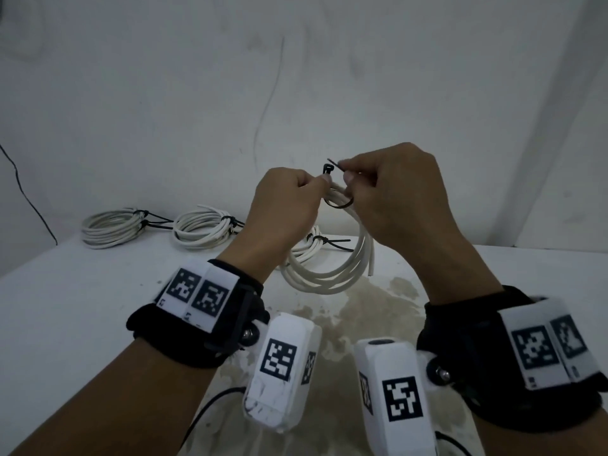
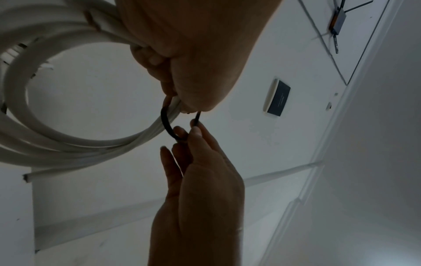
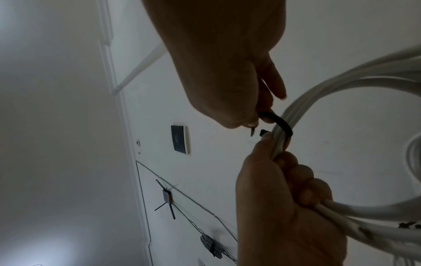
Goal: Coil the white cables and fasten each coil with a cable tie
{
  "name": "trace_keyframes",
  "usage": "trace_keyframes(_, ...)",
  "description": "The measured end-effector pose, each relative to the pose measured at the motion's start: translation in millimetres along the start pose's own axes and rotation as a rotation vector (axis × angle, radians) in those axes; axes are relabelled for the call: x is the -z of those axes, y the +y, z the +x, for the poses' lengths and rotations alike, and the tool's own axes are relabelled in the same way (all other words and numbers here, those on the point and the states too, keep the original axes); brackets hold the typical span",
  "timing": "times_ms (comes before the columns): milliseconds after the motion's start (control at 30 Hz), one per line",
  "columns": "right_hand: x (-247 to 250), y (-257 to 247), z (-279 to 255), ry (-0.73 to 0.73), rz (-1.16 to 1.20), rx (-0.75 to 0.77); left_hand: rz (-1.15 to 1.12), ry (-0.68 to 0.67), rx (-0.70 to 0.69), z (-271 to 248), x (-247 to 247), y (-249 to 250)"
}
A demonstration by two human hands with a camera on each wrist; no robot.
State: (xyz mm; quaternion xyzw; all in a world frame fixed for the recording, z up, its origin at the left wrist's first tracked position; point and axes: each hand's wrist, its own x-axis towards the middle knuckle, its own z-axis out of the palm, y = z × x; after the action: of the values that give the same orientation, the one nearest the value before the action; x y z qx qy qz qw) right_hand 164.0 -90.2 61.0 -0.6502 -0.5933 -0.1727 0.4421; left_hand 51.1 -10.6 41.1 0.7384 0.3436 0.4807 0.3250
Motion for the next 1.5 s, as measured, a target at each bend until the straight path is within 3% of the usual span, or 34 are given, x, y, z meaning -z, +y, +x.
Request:
trace_keyframes(167, 5, -4, -1, -0.077, -0.070, -0.065, 0.050, 0.003, -0.020, 2, -1, -1)
trace_keyframes(567, 4, -3, -1, 0.010, 0.028, -0.098, 0.054, -0.029, 0.018, 2, -2, -4)
trace_keyframes(900, 4, 0, -1, -0.059, 0.000, -0.137, 0.055, -0.055, 0.032, 2, -5, -7)
trace_keyframes(1167, 5, 2, 0, -0.072, -0.017, -0.179, 0.192, -0.101, -0.049, -1, -5, -6)
trace_keyframes(1333, 6, 3, 0, -0.093, 0.020, -0.220, 0.365, -0.136, -0.170, -3, -3, -3)
trace_keyframes(1500, 6, 10, 2, -0.262, 0.088, -0.237, 0.428, -0.196, -0.222, -1, 1, -3)
